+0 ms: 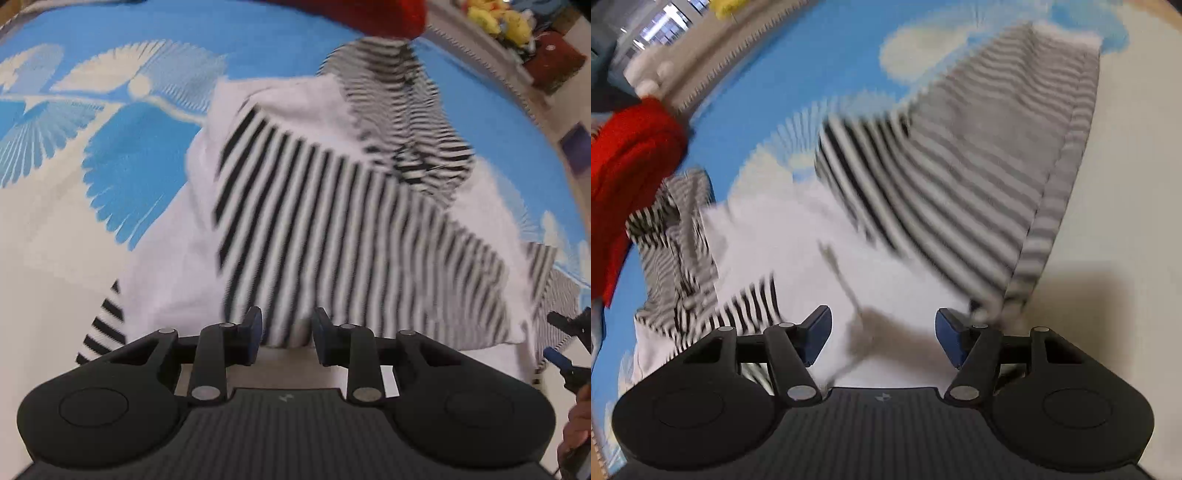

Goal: Fold small clothes

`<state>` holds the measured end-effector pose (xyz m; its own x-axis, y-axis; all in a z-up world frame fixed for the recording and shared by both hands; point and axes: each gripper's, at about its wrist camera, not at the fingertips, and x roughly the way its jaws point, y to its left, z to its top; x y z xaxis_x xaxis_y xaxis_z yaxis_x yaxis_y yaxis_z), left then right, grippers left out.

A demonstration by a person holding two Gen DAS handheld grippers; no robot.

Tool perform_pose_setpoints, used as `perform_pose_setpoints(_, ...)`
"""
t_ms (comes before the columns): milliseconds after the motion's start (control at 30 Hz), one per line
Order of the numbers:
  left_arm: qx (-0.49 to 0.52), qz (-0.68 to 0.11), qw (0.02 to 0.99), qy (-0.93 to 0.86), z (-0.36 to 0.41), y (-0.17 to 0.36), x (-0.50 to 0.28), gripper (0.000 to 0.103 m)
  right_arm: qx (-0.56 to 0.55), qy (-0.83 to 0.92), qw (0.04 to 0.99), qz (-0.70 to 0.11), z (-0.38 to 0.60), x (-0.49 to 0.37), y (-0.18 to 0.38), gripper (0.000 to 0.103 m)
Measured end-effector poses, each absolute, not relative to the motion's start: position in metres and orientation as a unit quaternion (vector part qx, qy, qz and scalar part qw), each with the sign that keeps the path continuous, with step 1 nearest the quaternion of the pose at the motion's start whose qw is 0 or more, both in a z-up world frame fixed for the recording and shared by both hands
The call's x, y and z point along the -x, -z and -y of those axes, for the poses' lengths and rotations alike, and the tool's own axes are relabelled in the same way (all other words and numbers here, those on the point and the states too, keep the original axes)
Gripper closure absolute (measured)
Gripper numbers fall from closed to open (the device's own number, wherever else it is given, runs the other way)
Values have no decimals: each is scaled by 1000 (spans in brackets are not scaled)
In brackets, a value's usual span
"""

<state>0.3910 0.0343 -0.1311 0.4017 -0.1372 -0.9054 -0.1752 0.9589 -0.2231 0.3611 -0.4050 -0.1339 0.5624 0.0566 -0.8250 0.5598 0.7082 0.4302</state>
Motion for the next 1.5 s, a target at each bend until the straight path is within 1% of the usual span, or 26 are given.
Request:
perform_pose_setpoints(133,113,-533,839,-3,-14,116,-385,70,-357,175,824,-403,438,-354,118,39)
perform_pose_setpoints(333,68,-521,851,25,17,104,-373,70,-384,240,809,-375,502,-339,130,39)
perform_pose_setpoints(500,70,-523,848,37,29,105,-376,70,-394,286,800,-349,555,-324,146,39)
perform_pose_setpoints(700,83,-530,843,39,35,110,-382,70,-426,293,792,-325,607,-328,177,39)
perform_pose_setpoints(933,85,-524,847,34,24,104,-379,70,-422,281,812,-290,627,-341,187,39)
perform_pose_setpoints(1000,89,-524,846,27,17,103,-379,70,-414,285,816,-285,628,-343,188,42)
perform_pose_setpoints(1133,96,-521,848,23,9,98,-378,70,-369,301,832,-284,623,-350,190,56)
perform_pose_setpoints(1200,97,-520,848,24,6,97,-377,70,-358,307,835,-283,621,-351,191,68)
perform_pose_setpoints(1233,97,-520,848,23,5,97,-376,70,-357,310,835,-282,622,-351,191,84)
perform_pose_setpoints(1267,97,-521,847,21,4,98,-376,70,-363,307,834,-282,623,-351,192,94)
perform_pose_setpoints(1367,98,-524,846,18,1,99,-375,70,-373,308,831,-275,622,-349,191,97)
perform_pose_setpoints(1500,100,-523,846,20,0,98,-375,70,-362,313,837,-266,614,-350,184,98)
